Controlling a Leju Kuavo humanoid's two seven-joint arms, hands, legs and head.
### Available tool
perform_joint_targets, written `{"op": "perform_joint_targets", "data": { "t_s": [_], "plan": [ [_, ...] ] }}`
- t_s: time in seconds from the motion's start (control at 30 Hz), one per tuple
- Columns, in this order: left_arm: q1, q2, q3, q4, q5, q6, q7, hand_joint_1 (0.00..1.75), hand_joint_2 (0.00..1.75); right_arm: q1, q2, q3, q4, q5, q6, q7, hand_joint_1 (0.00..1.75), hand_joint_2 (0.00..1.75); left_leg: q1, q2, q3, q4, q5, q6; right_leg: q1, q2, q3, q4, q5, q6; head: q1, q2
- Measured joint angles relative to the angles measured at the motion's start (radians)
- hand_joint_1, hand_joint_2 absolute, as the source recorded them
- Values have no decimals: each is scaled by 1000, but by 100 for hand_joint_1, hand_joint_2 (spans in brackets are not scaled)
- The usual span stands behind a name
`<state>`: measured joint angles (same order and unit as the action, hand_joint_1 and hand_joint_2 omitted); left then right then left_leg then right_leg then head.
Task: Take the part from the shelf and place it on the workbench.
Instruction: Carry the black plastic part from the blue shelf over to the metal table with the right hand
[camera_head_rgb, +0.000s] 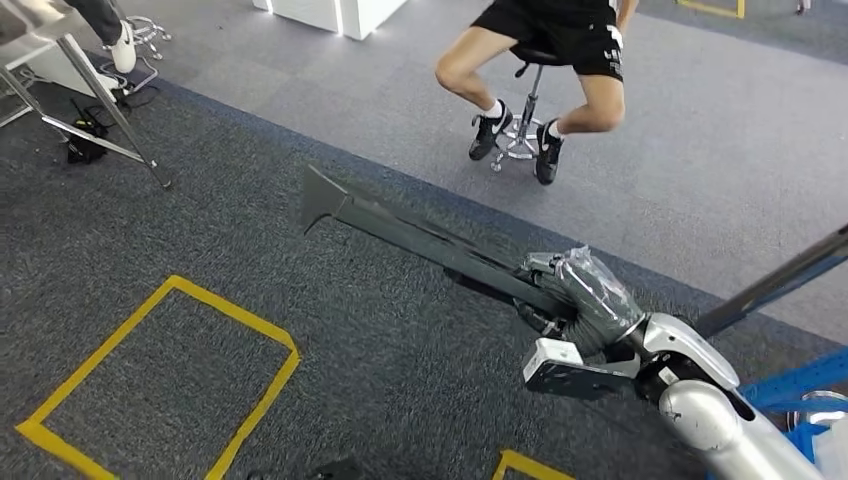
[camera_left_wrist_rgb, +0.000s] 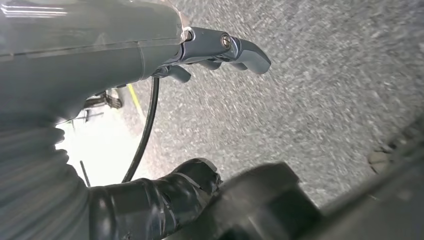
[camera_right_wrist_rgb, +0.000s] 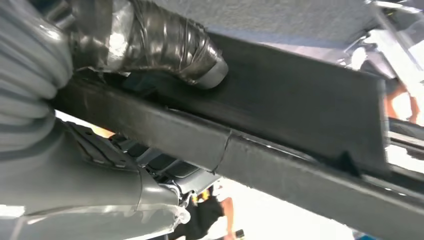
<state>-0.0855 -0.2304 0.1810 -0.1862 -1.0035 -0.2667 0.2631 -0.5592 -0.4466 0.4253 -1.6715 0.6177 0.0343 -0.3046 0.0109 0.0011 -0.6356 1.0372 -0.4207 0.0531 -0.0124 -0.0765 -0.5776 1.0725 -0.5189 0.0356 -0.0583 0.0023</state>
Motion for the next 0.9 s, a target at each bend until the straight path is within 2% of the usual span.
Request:
{"op": "perform_joint_targets", "data": {
  "t_s": [0.03, 0.07, 0.1, 0.13, 0.17, 0.2, 0.23, 0.27, 0.3, 0.33, 0.37, 0.4, 0.43, 0.47, 0.5, 0.57, 0.6, 0.63, 0.67, 0.7, 0.73, 0.77, 0.83, 0.87, 0.9],
  "plan": [
    [-2, 0, 0, 0, 1, 0, 0, 0, 175, 0, -3, -1, 0, -2, 1, 0, 175, 175, 0, -11, 0, -1, 2, 4, -3, 34, -28, 58, -32, 2, 2, 0],
    [-4, 0, 0, 0, 2, 0, 0, 0, 175, 0, -5, -2, 1, -5, 2, 0, 175, 175, -1, -22, -2, -1, 3, 6, -3, 56, -63, 129, -65, 3, 2, 0],
    [-5, 0, 0, 0, 4, 0, 0, 0, 175, 0, -8, -3, 2, -8, 3, 0, 175, 175, -3, -35, -3, -1, 4, 8, -2, 67, -98, 194, -87, 2, 3, 0],
    [-5, 0, 0, 0, 5, 0, 0, 0, 175, 0, -9, -3, 3, -10, 4, 0, 175, 175, -6, -49, -3, -1, 5, 9, -1, 72, -121, 234, -92, 0, 3, 0],
    [-5, 0, 0, 0, 6, 0, 0, 0, 175, 0, -10, -3, 5, -12, 4, 0, 175, 175, -8, -63, -2, -1, 6, 10, 0, 75, -127, 235, -76, -4, 3, 0],
    [-5, 0, 0, 0, 6, 0, 0, 0, 175, 0, -10, -3, 5, -13, 5, 0, 175, 175, -10, -78, -1, -1, 6, 10, 1, 81, -112, 194, -41, -11, 3, 0],
    [-5, 0, 1, 0, 6, 1, 0, 0, 175, -2, -10, -3, 6, -14, 5, 0, 175, 175, -10, -92, 0, -1, 7, 10, 4, 96, -82, 122, 1, -19, 3, 0],
    [-5, -1, 1, 0, 6, 1, 0, 0, 175, -4, -10, -3, 6, -14, 5, 0, 175, 175, -11, -105, 0, -1, 8, 9, 6, 122, -50, 52, 32, -28, 2, 0],
    [-6, -2, 1, 0, 6, 1, 0, 0, 175, -6, -11, -4, 6, -14, 5, 0, 175, 175, -9, -117, -2, -1, 11, 6, 8, 144, -24, -7, 53, -35, 2, 0],
    [-6, -3, 1, 0, 6, 1, -1, 0, 175, -9, -12, -4, 6, -14, 5, 0, 175, 175, -6, -129, -6, -1, 14, 2, 10, 159, -11, -40, 60, -40, 3, 0],
    [-6, -4, 1, 0, 6, 1, -1, 0, 175, -11, -14, -5, 6, -14, 5, 0, 175, 175, -3, -140, -9, -3, 17, -3, 11, 162, -7, -49, 57, -43, 3, 0],
    [-5, -5, 1, 0, 7, 0, -2, 0, 175, -14, -15, -5, 6, -14, 5, 0, 175, 175, 0, -154, -12, -6, 21, -10, 14, 150, -4, -56, 59, -45, 5, 0],
    [-4, -6, 1, 0, 8, 0, -2, 0, 175, -16, -15, -5, 6, -14, 5, 0, 175, 175, 0, -156, -13, -6, 21, -14, 11, 136, 3, -66, 63, -46, 5, 0],
    [-3, -6, 1, 0, 9, 1, -2, 0, 175, -18, -15, -4, 6, -14, 6, 0, 175, 175, -4, -139, -19, 2, 14, -18, 10, 121, 11, -79, 68, -47, 4, 0],
    [-4, -6, 1, 0, 10, 2, -2, 0, 175, -20, -15, -4, 6, -15, 7, 0, 175, 175, -7, -111, -31, 27, -2, -22, 8, 104, 19, -92, 73, -50, 2, 0],
    [-9, -6, 1, 0, 11, 4, -2, 0, 175, -24, -15, -4, 6, -16, 12, -1, 175, 175, -11, -41, -81, 129, -58, -26, 9, 73, 25, -102, 75, -53, -1, 0],
    [-10, -6, 1, 0, 12, 5, -2, 0, 175, -25, -15, -4, 8, -16, 15, -1, 175, 175, -9, -24, -111, 190, -85, -29, 9, 56, 25, -100, 72, -53, -1, 0],
    [-11, -6, 2, 0, 13, 7, -3, 0, 175, -26, -15, -3, 9, -16, 18, -1, 175, 175, -6, -15, -131, 233, -98, -32, 9, 40, 24, -96, 68, -51, -1, 0],
    [-11, -5, 2, 0, 14, 8, -3, 0, 175, -26, -15, -3, 10, -16, 20, -1, 175, 175, -3, -9, -136, 246, -95, -36, 8, 24, 24, -93, 63, -48, -2, 0],
    [-10, -5, 2, 0, 15, 10, -3, 0, 175, -28, -15, -2, 12, -16, 21, -1, 175, 175, 0, -3, -121, 223, -76, -39, 6, 10, 24, -87, 57, -44, -2, 0],
    [-10, -5, 3, 0, 15, 11, -3, 0, 175, -30, -15, -2, 12, -16, 22, -1, 175, 175, 3, 9, -88, 165, -46, -42, 5, -3, 25, -81, 50, -39, -2, 0],
    [-10, -5, 3, 0, 15, 12, -3, 0, 175, -33, -15, -2, 12, -16, 22, -1, 175, 175, 2, 27, -54, 105, -28, -42, 4, -15, 26, -74, 42, -33, -2, 0],
    [-11, -7, 3, -1, 15, 13, -3, 0, 175, -42, -15, -2, 13, -17, 23, -1, 175, 175, -1, 50, -9, 23, -17, -31, 7, -36, 30, -61, 26, -18, -1, 0],
    [-11, -8, 3, -1, 15, 13, -3, 0, 175, -46, -15, -2, 14, -18, 24, -1, 175, 175, -4, 49, -5, 16, -26, -21, 8, -45, 34, -57, 23, -11, -1, 0],
    [-11, -8, 3, -2, 16, 13, -3, 0, 175, -50, -15, -2, 15, -18, 25, -1, 175, 175, -3, 37, -3, 13, -28, -12, 8, -51, 39, -53, 21, -4, 0, 0]
  ]
}}
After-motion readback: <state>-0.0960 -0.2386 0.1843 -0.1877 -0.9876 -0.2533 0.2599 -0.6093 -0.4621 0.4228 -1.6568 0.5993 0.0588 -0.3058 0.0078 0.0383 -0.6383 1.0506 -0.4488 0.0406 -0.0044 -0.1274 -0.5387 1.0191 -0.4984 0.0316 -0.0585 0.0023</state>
